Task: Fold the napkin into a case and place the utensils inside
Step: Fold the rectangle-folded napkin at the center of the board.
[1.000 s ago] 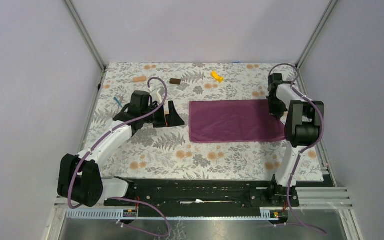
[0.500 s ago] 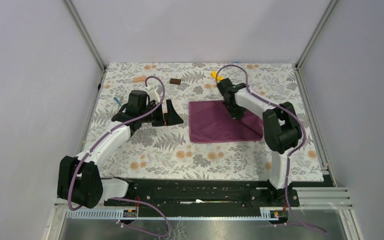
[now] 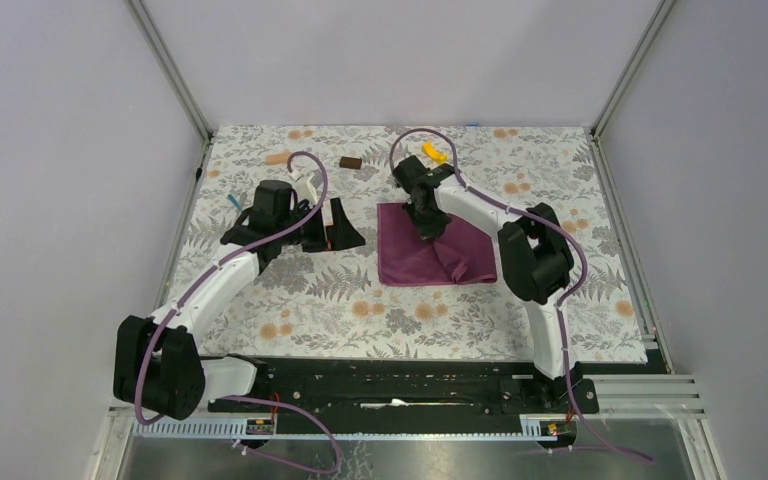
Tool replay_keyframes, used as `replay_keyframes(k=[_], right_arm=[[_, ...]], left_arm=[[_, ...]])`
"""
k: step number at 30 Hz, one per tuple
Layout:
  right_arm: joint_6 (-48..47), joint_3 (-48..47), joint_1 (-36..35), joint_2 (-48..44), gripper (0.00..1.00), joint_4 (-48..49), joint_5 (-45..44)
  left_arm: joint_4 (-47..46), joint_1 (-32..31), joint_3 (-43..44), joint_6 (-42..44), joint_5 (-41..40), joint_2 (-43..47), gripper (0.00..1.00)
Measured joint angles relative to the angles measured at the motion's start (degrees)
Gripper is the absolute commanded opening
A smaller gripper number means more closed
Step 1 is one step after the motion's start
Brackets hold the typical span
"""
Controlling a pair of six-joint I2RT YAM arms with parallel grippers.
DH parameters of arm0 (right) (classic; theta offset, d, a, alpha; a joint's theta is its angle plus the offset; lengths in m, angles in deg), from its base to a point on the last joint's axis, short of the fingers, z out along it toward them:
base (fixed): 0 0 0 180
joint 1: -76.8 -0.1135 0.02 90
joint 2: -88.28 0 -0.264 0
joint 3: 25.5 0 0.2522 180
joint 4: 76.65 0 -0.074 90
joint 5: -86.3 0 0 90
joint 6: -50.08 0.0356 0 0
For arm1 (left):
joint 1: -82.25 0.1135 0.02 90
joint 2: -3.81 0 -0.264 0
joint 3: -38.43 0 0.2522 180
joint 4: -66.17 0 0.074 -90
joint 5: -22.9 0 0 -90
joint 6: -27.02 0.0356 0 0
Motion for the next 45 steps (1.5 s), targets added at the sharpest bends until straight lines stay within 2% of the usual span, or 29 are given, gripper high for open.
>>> replay_keyframes(k=[17, 45], right_arm=[[5.51, -11.15, -1.62, 7.28, 0.0, -1.05, 10.36], [7.63, -15.15, -2.89, 10.08, 0.0, -1.05, 13.31]], left_arm=[[-0.07, 0.63, -0.66, -0.02, 0.33, 0.55, 0.99], [-0.07, 0.63, -0.66, -0.02, 0.9, 0.55, 0.99]])
